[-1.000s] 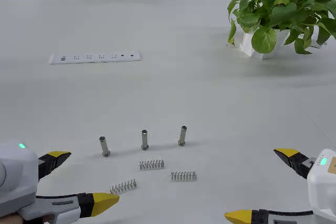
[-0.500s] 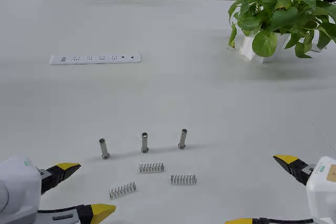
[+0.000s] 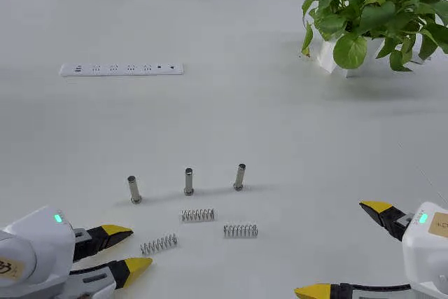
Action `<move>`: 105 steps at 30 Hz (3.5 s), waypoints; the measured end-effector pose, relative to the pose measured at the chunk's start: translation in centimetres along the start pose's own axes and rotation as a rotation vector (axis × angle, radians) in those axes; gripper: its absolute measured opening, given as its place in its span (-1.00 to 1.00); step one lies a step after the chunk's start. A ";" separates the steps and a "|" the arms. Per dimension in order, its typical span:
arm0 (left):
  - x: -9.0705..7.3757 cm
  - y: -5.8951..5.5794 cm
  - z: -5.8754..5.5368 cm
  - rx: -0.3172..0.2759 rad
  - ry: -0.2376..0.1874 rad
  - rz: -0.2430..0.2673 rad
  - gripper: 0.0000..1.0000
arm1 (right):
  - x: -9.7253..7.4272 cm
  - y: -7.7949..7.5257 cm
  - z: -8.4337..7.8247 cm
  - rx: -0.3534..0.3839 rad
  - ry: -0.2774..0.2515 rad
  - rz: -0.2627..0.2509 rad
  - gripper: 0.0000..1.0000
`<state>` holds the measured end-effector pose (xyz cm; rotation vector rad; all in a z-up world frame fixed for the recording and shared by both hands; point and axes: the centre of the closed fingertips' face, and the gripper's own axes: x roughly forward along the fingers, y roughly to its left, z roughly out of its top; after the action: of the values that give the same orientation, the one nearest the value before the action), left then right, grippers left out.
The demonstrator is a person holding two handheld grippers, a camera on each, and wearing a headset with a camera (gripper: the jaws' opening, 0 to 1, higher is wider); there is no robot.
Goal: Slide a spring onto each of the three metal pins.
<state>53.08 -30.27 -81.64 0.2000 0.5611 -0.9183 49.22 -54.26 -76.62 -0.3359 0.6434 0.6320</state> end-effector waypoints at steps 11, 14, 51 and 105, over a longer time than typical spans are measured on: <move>0.6 -0.4 0.2 0.032 0.006 -0.024 -0.74 | -0.1 0.0 -0.1 0.009 0.004 -0.006 0.99; 0.7 -0.5 0.2 0.048 0.010 -0.029 -0.77 | -0.1 0.1 -0.1 0.008 0.004 -0.006 0.99; -0.2 -1.6 4.6 -0.043 -0.098 -0.011 -0.85 | 0.5 0.8 1.6 0.006 -0.027 0.028 0.95; -1.8 -10.6 13.4 -0.076 -0.328 -0.359 -0.86 | -1.5 8.3 12.0 0.520 -0.398 0.588 -0.73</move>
<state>48.74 -40.67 -68.64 -0.1247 0.3293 -1.2468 48.38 -42.89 -67.40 0.4772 0.4942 1.0246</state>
